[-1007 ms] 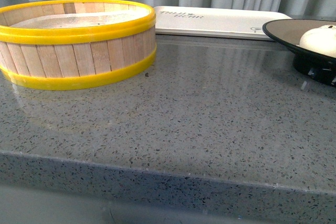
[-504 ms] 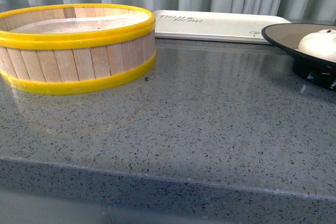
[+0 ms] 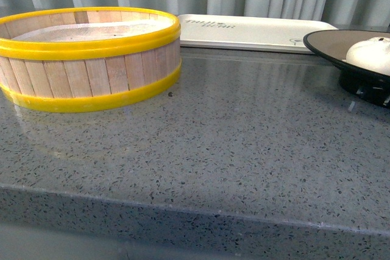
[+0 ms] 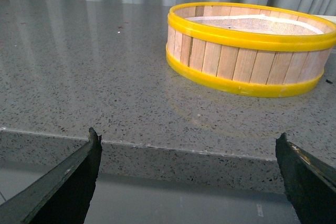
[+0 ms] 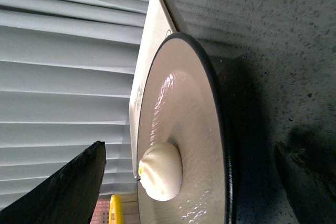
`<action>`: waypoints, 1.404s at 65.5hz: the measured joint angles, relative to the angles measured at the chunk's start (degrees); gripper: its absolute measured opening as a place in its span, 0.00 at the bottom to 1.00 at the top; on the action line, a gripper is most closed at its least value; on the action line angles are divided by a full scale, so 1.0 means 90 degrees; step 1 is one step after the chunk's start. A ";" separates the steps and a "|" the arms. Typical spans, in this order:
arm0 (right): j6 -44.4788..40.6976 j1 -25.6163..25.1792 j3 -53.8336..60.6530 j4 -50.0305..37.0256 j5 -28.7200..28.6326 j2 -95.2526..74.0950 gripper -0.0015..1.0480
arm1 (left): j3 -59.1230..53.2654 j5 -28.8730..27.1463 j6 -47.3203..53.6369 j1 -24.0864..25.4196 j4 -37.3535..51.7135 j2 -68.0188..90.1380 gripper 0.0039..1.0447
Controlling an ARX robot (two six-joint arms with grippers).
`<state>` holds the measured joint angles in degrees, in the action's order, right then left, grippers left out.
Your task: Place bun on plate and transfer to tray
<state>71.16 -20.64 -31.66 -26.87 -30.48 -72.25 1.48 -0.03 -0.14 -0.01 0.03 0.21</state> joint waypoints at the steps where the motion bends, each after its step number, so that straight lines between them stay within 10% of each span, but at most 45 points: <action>1: 0.0017 0.0049 -0.0036 -0.0029 -0.0002 -0.0066 0.92 | 0.0000 0.0000 0.0000 0.0000 0.0000 0.0000 0.94; 11: 0.0075 0.0221 -0.0291 -0.0063 -0.0112 -0.0415 0.86 | 0.0000 0.0000 0.0000 0.0000 0.0000 0.0000 0.94; 41: -0.0095 0.0257 -0.0415 -0.0109 -0.0231 -0.0549 0.04 | 0.0000 0.0002 0.0000 0.0000 0.0000 0.0000 0.94; 70: 0.0131 0.0238 -0.0614 -0.0755 -0.0270 -0.0639 0.03 | 0.0000 0.0000 0.0000 0.0000 0.0000 0.0000 0.94; 92: 0.0474 0.0551 -0.3339 -0.0141 0.0185 -0.2511 0.03 | 0.0000 0.0000 0.0000 0.0000 0.0000 0.0000 0.94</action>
<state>75.42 -15.68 -61.71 -28.14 -28.82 -94.85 1.48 -0.03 -0.14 -0.01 0.03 0.21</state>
